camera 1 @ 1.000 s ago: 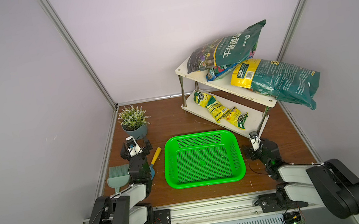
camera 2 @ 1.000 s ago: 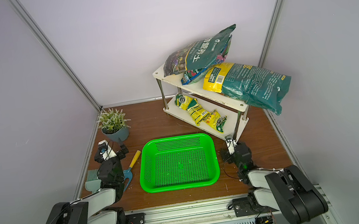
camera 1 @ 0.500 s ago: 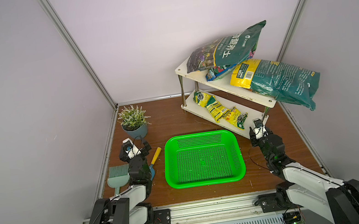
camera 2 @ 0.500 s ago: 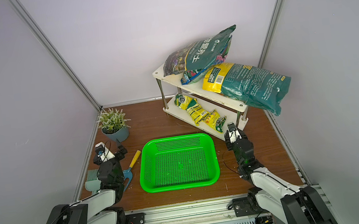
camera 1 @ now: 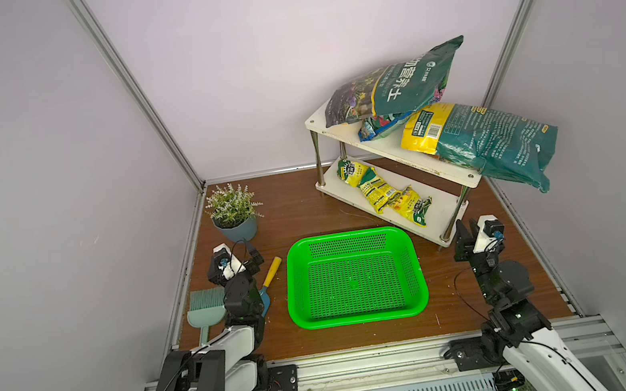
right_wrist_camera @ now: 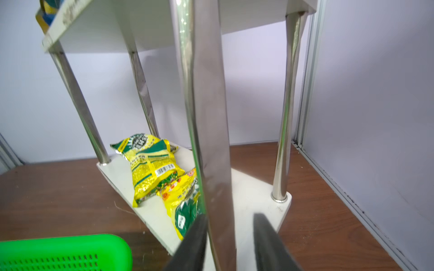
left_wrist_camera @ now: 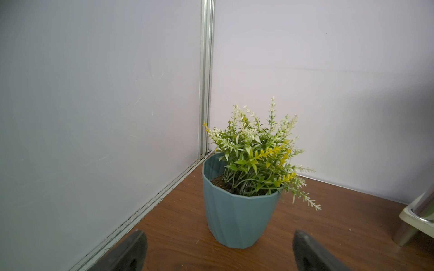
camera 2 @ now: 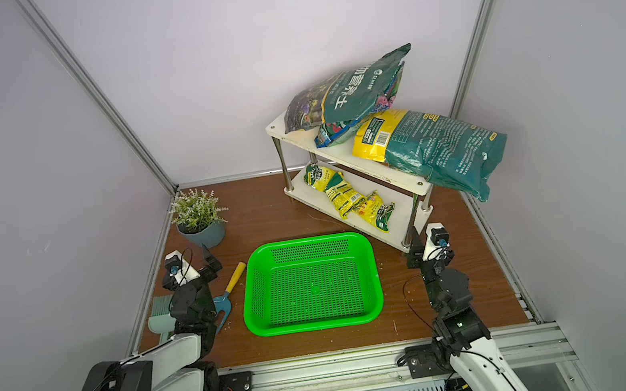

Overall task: Take down the fertilizer bag from the shelf
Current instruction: Adjust the shelf at the center of the board.

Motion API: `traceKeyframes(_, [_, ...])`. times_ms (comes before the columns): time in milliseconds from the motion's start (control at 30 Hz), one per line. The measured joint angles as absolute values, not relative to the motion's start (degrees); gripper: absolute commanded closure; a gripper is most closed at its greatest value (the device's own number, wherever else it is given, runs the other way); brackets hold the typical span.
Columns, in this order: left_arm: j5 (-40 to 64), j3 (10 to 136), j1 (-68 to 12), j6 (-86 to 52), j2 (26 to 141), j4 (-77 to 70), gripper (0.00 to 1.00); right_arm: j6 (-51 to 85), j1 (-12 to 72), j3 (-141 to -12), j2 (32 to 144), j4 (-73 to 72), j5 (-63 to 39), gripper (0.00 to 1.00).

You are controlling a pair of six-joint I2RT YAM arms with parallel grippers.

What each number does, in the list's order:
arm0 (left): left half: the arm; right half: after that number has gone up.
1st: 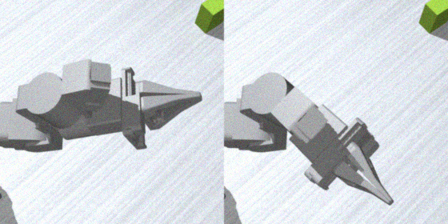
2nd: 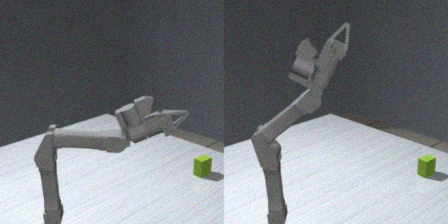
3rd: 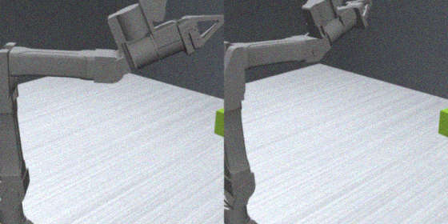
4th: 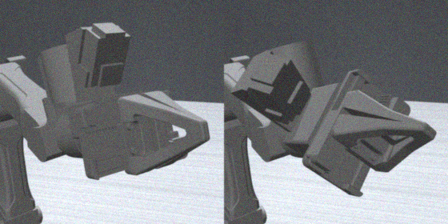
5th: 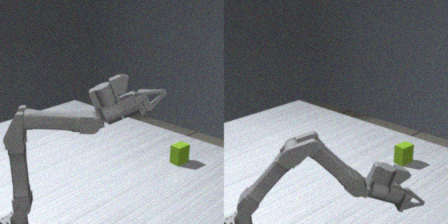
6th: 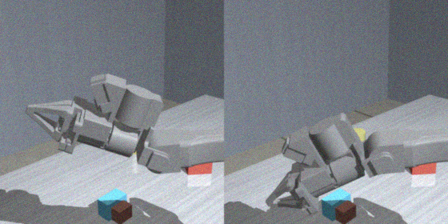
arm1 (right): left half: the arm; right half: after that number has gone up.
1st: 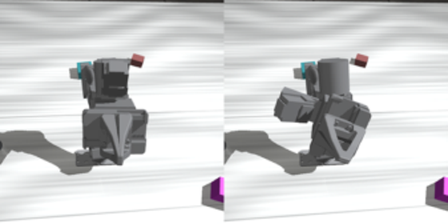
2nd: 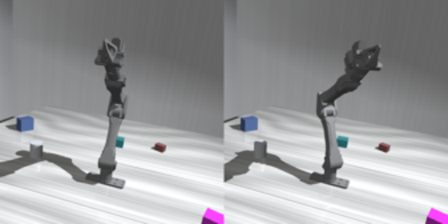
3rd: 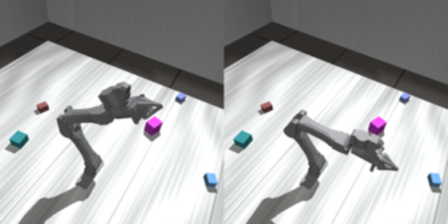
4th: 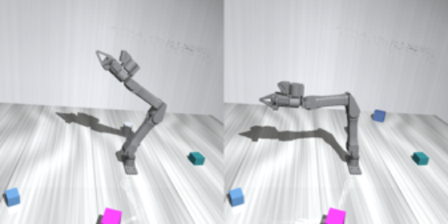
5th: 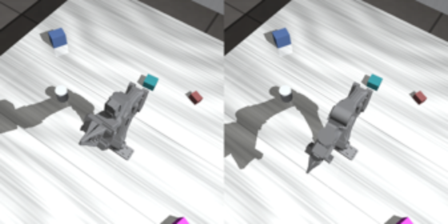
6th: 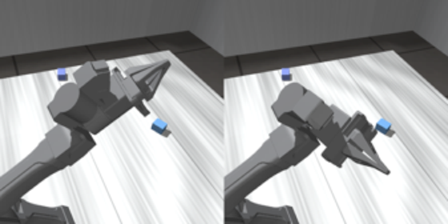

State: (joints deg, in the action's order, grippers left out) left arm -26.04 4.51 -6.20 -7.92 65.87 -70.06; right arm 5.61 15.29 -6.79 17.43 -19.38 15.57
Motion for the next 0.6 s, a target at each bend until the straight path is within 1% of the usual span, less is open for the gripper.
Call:
traceKeyframes(100, [-25.7, 4.5, -6.2, -8.2, 65.6, -69.7, 0.13, 6.7, 15.3, -7.1, 21.4, -18.5, 10.9, 0.89])
traceKeyframes(167, [-25.6, 4.5, -6.2, -8.3, 65.6, -69.4, 0.14, 6.9, 15.3, -8.2, 27.3, -18.4, 7.2, 0.91])
traceKeyframes(200, [-25.5, 4.5, -6.2, -8.3, 65.6, -69.4, 0.14, 7.0, 15.3, -9.0, 30.5, -18.4, 5.8, 0.91])
traceKeyframes(333, [-25.4, 4.5, -6.2, -8.4, 65.5, -69.2, 0.06, 6.9, 15.3, -13.3, 42.5, -18.3, 2.6, 0.92])
traceKeyframes(467, [-25.3, 4.5, -6.2, -8.4, 65.5, -69.2, 0.05, 6.5, 15.3, -16.2, 49.6, -19.0, 3.5, 0.94])
traceKeyframes(600, [-25.3, 4.5, -6.2, -8.4, 65.5, -69.2, 0.04, 5.7, 15.3, -18.1, 55.5, -20.2, 6.5, 0.95])
